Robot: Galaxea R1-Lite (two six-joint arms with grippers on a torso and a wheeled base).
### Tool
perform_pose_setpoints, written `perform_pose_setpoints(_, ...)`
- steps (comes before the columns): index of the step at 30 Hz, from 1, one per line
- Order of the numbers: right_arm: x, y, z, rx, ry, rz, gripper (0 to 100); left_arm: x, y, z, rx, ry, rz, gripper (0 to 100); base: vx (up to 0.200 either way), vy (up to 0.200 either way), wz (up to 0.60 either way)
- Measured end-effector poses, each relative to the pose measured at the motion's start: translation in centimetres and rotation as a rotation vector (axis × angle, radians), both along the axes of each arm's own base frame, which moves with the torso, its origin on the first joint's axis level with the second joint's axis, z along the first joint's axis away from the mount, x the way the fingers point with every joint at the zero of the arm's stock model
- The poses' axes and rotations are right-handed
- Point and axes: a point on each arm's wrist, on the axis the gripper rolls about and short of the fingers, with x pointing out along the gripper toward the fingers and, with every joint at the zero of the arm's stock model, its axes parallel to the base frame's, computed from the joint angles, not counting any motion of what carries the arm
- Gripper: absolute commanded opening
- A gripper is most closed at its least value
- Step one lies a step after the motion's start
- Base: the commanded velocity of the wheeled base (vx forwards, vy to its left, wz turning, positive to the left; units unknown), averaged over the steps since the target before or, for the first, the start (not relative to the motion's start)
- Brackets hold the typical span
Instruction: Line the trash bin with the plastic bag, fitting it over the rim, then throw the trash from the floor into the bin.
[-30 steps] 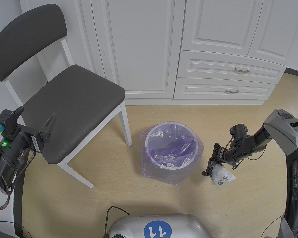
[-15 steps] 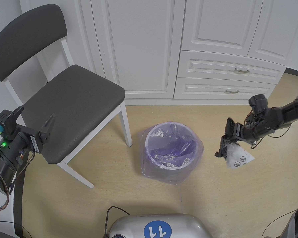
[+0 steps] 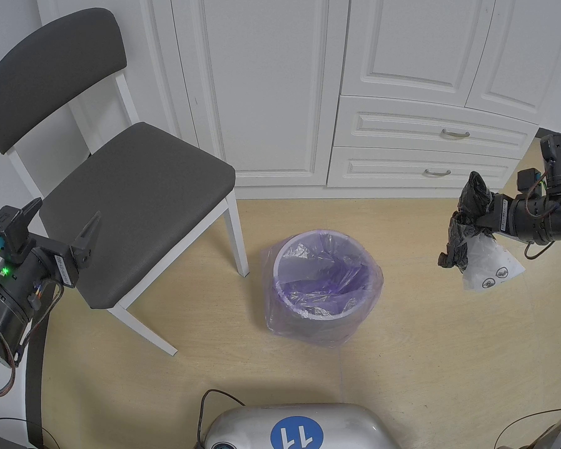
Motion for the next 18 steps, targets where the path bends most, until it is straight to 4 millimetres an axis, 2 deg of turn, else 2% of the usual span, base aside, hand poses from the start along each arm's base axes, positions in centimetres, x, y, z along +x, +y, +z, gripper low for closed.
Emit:
perform_pose_setpoints(3,-1.8,0.9,1.0,-0.019,-0.044,0.014,0,0.0,0.0,0.0,0.0,0.0,0.0,100,0.0,0.0,0.0)
perform_pose_setpoints(10,-4.3,3.4,2.2,-0.062,-0.119,0.027,0,0.0,0.0,0.1,-0.001,-0.002,0.001,100,0.0,0.0,0.0)
perform_pose_setpoints(18,-5.5,6.1,3.1,-0.009,-0.311,0.07,0,0.0,0.0,0.1,-0.001,-0.003,0.0,100,0.0,0.0,0.0)
